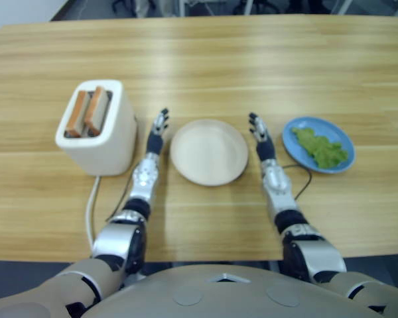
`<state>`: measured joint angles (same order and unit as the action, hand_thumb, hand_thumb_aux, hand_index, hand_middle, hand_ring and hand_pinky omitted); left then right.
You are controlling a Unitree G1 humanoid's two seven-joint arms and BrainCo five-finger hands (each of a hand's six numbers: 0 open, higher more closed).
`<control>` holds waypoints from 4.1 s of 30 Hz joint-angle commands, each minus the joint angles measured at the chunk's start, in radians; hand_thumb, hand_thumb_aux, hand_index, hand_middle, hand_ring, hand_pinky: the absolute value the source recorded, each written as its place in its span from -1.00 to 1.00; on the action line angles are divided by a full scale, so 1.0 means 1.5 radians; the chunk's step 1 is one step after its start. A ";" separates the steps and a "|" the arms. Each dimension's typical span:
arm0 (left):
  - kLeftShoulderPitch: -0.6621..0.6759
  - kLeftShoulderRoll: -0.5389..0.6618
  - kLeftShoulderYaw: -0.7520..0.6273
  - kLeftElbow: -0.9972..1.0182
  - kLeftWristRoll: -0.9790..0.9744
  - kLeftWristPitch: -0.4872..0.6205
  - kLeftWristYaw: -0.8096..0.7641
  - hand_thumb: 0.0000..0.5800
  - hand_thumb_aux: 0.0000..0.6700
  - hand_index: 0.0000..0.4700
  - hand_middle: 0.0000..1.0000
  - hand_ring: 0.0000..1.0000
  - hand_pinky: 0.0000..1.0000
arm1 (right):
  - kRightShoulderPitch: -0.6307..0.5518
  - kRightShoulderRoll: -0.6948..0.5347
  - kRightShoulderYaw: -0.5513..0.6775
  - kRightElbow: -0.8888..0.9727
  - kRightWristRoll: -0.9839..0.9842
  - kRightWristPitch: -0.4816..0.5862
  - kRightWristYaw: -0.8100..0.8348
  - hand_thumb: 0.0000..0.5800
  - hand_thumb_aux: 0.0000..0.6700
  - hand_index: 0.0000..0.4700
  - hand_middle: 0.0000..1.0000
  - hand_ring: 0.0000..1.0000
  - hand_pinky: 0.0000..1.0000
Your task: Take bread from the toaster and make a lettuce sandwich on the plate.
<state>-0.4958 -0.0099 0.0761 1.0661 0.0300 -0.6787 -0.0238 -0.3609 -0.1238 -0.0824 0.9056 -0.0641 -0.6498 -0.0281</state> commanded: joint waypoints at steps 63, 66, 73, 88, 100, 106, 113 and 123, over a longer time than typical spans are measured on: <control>0.406 0.608 0.091 -0.731 0.466 0.471 -0.034 -1.00 -1.00 -1.00 -1.00 -1.00 -1.00 | 0.040 0.030 0.036 -0.041 -0.010 0.062 -0.012 -1.00 -1.00 -1.00 -1.00 -1.00 -1.00; 0.403 0.601 0.081 -0.747 0.472 0.482 -0.038 -1.00 -1.00 -1.00 -1.00 -1.00 -1.00 | 0.043 0.030 0.037 -0.042 -0.012 0.065 -0.013 -1.00 -1.00 -1.00 -1.00 -1.00 -1.00; 0.401 0.594 0.073 -0.773 0.515 0.529 -0.036 -1.00 -1.00 -1.00 -1.00 -1.00 -1.00 | 0.044 0.032 0.039 -0.042 -0.016 0.070 -0.015 -1.00 -1.00 -1.00 -1.00 -1.00 -1.00; 0.377 0.593 0.033 -0.797 0.591 0.594 -0.066 -1.00 -1.00 -1.00 -1.00 -1.00 -1.00 | 0.054 0.041 0.038 -0.040 -0.019 0.070 -0.030 -1.00 -1.00 -1.00 -1.00 -1.00 -1.00; 0.373 0.602 0.047 -0.762 0.569 0.606 -0.077 0.05 -0.38 -0.39 -1.00 -1.00 -1.00 | 0.054 0.048 0.039 -0.032 -0.021 0.071 -0.039 -1.00 -1.00 -1.00 -1.00 -1.00 -1.00; 0.372 0.597 0.050 -0.765 0.557 0.599 -0.070 0.75 0.29 0.27 -1.00 -1.00 -1.00 | 0.053 0.047 0.039 -0.028 -0.023 0.073 -0.040 -1.00 -1.00 -1.00 -1.00 -1.00 -1.00; 0.367 0.578 0.051 -0.816 0.548 0.575 -0.029 1.00 1.00 0.96 1.00 1.00 1.00 | 0.052 0.043 0.041 -0.019 -0.025 0.076 -0.042 -1.00 -1.00 -1.00 -1.00 -1.00 -1.00; 0.361 0.537 0.103 -0.934 0.518 0.518 0.046 1.00 1.00 0.96 1.00 1.00 1.00 | 0.047 0.042 0.052 0.004 -0.037 0.085 -0.050 -1.00 -1.00 -1.00 -1.00 -1.00 -1.00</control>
<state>0.0561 0.8061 0.2000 -0.2863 0.8185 0.1242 0.0181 -0.2978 -0.0607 -0.0099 0.8670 -0.1103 -0.5562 -0.1012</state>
